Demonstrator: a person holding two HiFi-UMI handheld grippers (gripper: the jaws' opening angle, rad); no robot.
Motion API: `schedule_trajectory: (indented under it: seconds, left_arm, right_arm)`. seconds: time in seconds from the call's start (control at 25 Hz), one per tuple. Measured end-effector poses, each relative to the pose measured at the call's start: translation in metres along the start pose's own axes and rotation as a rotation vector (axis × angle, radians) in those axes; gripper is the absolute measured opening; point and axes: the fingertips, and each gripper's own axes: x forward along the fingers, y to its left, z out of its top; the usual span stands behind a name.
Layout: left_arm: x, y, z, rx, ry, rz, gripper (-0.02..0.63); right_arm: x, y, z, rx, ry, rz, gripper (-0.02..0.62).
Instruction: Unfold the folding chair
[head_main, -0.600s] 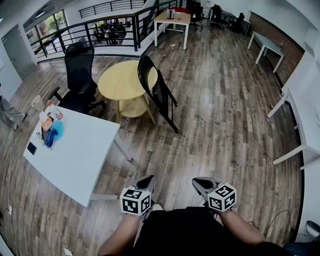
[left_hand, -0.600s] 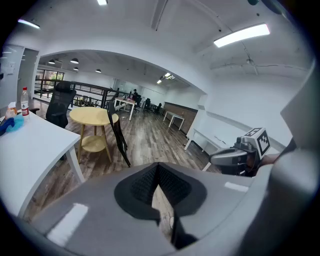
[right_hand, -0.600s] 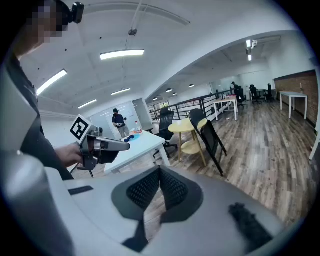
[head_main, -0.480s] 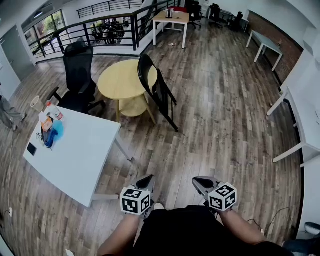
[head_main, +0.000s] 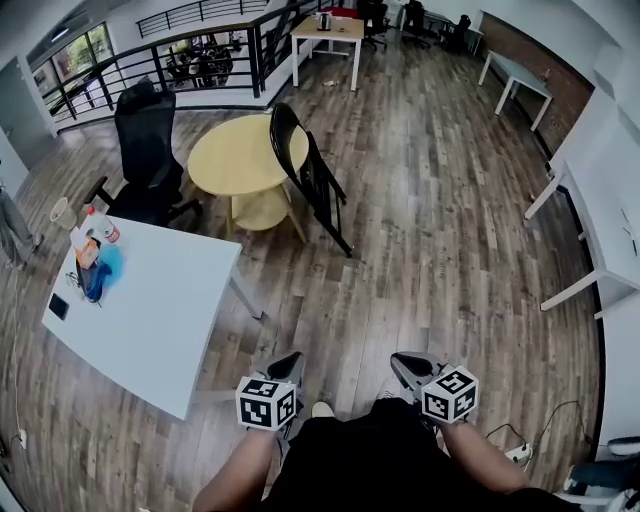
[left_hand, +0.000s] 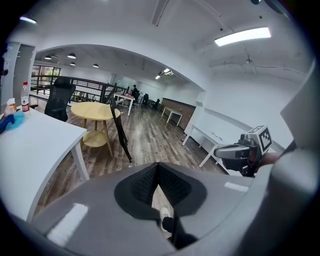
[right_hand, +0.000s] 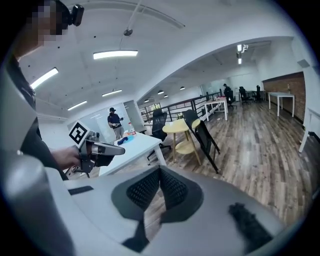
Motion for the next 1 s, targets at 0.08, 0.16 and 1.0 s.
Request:
schedule_trajectory:
  seconds: [0.08,0.16,1.0]
  left_arm:
    - [0.001,0.000,-0.002,-0.003,0.007,-0.010,0.008]
    - [0.003,-0.005,-0.003,0.003,0.008,-0.023,0.008]
    - [0.010,0.000,-0.010,-0.062,0.022,0.030,0.008]
  right_arm:
    - [-0.001,0.001,0.000,0.005,-0.005,-0.009,0.005]
    - [-0.003,0.002,-0.002,0.010,-0.009,-0.013,0.005]
    - [0.029,-0.012,-0.002,0.029,0.029,0.085,0.005]
